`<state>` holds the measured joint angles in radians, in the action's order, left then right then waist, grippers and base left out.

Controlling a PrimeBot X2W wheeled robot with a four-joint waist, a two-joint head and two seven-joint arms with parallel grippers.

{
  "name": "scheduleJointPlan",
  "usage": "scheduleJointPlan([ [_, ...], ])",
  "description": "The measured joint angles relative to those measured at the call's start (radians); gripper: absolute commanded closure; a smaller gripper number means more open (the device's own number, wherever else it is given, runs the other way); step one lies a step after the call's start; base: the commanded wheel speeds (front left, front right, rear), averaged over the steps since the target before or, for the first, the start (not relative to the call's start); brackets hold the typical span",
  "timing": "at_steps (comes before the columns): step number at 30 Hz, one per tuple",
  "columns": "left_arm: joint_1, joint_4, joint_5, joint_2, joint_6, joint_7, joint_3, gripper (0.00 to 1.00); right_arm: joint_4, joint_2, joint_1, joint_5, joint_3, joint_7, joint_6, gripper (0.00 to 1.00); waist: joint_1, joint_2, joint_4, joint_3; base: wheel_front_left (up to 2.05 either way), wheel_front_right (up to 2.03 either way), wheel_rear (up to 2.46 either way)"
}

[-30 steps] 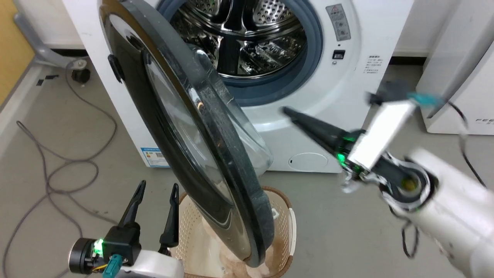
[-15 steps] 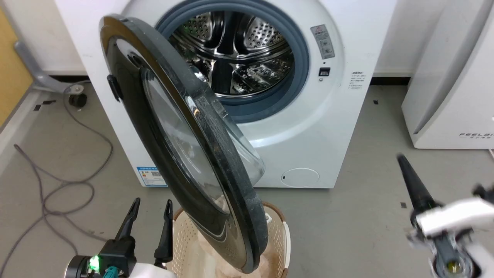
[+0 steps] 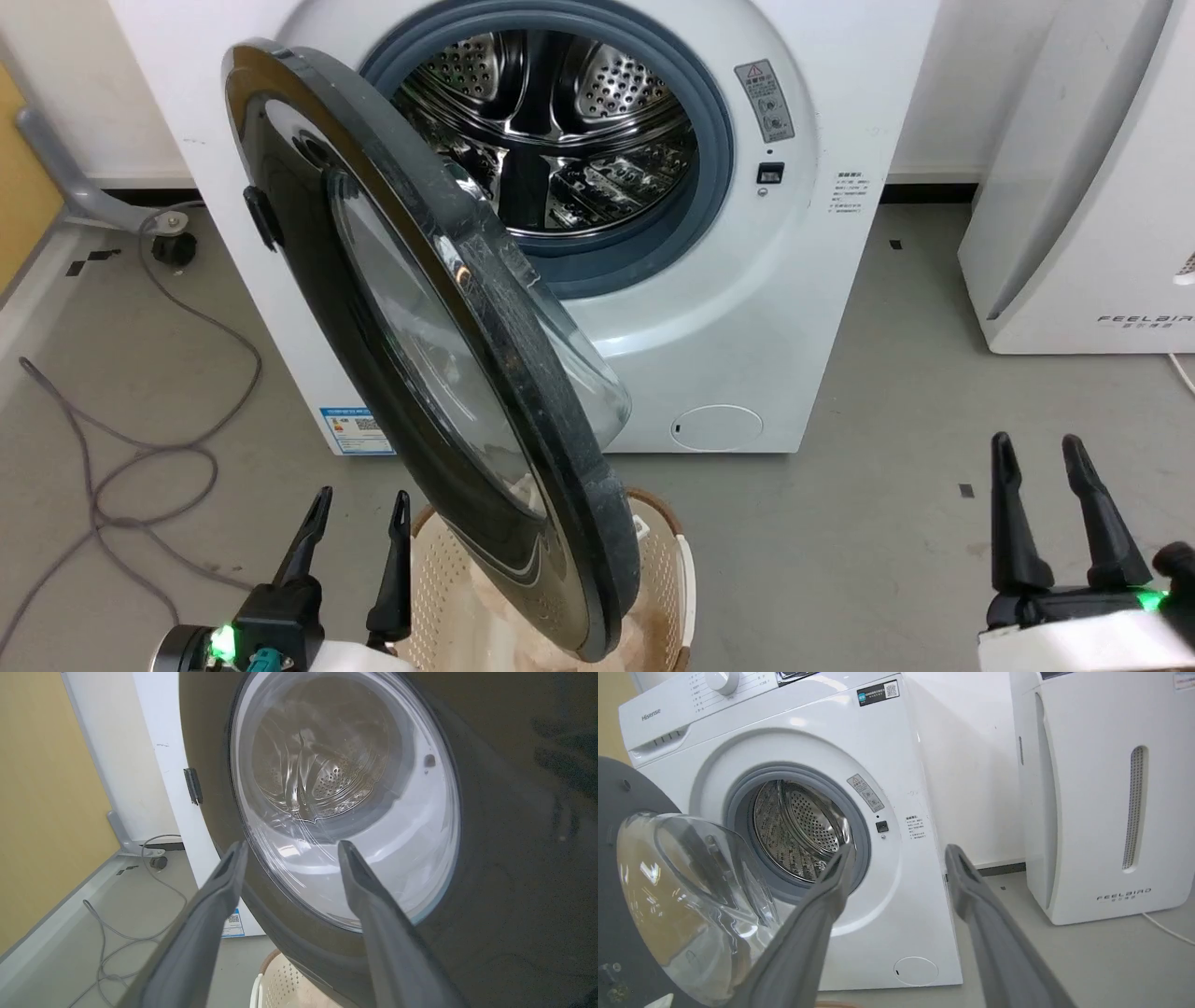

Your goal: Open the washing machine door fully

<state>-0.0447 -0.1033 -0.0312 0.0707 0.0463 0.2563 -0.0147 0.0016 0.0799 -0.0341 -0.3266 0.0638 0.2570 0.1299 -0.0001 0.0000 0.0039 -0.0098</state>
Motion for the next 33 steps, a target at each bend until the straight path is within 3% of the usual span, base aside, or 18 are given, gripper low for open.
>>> scheduleJointPlan([
  [4, 0.000, -0.001, 0.000, 0.000, 0.000, 0.000, 0.001, 0.00, -0.074, -0.013, -0.031, 0.201, -0.017, -0.039, 0.000, 0.00, 0.0000, 0.0000, 0.003, 0.006, 0.00, 0.00, 0.00],
  [8, 0.001, -0.004, 0.000, 0.000, 0.000, 0.000, 0.002, 0.00, -0.097, -0.018, -0.062, 0.317, -0.044, -0.086, 0.000, 0.00, 0.0000, 0.0000, 0.006, 0.012, 0.00, 0.00, 0.00],
  [17, 0.003, -0.016, -0.006, 0.000, 0.002, 0.000, 0.002, 0.00, -0.049, -0.024, -0.081, 0.342, -0.058, -0.104, 0.000, 0.00, 0.0001, 0.0000, 0.009, 0.022, 0.00, 0.00, 0.00],
  [18, 0.003, -0.017, -0.009, 0.000, 0.002, 0.000, 0.002, 0.65, -0.043, -0.024, -0.081, 0.334, -0.058, -0.101, 0.000, 0.00, 0.0001, 0.0000, 0.009, 0.022, 0.00, 0.00, 0.00],
  [19, 0.003, -0.020, -0.012, 0.000, 0.007, 0.000, 0.002, 1.00, -0.039, -0.024, -0.081, 0.327, -0.058, -0.099, 0.000, 0.00, 0.0001, 0.0000, 0.009, 0.023, 0.00, 0.00, 0.00],
  [33, 0.015, 0.011, -0.044, -0.002, 0.027, 0.000, 0.016, 1.00, -0.021, -0.025, -0.081, 0.300, -0.065, -0.097, 0.000, 0.00, 0.0000, 0.0000, 0.006, 0.025, 0.00, 0.00, 0.00],
])
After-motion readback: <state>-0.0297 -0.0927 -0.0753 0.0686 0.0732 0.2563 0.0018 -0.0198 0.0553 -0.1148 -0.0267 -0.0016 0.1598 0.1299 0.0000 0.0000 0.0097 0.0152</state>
